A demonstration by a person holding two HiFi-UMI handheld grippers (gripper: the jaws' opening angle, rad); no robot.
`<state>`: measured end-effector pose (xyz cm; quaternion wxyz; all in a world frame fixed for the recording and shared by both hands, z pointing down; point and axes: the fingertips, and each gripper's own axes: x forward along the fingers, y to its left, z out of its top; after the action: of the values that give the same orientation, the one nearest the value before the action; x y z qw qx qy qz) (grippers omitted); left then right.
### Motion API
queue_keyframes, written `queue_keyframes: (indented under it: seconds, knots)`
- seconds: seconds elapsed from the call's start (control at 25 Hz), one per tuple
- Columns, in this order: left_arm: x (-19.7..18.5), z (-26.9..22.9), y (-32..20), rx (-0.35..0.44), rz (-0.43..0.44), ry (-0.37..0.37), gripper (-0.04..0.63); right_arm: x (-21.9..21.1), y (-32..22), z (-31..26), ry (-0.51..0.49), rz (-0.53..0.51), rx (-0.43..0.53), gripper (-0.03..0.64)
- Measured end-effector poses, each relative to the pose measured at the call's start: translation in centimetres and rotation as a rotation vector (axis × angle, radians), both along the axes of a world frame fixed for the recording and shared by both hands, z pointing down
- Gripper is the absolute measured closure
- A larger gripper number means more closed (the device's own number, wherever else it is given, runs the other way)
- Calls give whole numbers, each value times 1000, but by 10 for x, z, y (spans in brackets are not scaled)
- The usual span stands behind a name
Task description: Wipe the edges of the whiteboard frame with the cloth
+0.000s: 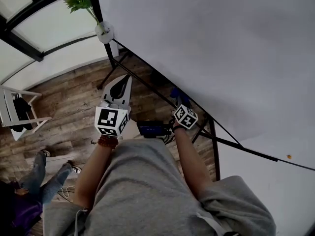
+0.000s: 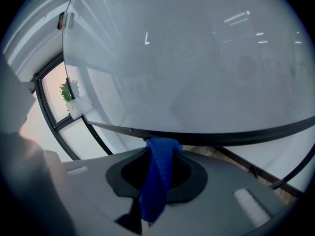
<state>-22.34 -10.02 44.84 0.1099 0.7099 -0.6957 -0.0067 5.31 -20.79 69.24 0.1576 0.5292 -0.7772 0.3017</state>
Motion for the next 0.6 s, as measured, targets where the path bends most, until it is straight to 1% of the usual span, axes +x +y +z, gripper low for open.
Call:
queue_keyframes:
  seconds: [0.36, 0.6]
  knots:
    - [-24, 1, 0, -2, -34, 10, 586, -32, -4, -2, 1, -53, -3, 537]
    - [-39, 4, -1, -8, -59, 16, 586, -55, -7, -2, -25, -75, -7, 537]
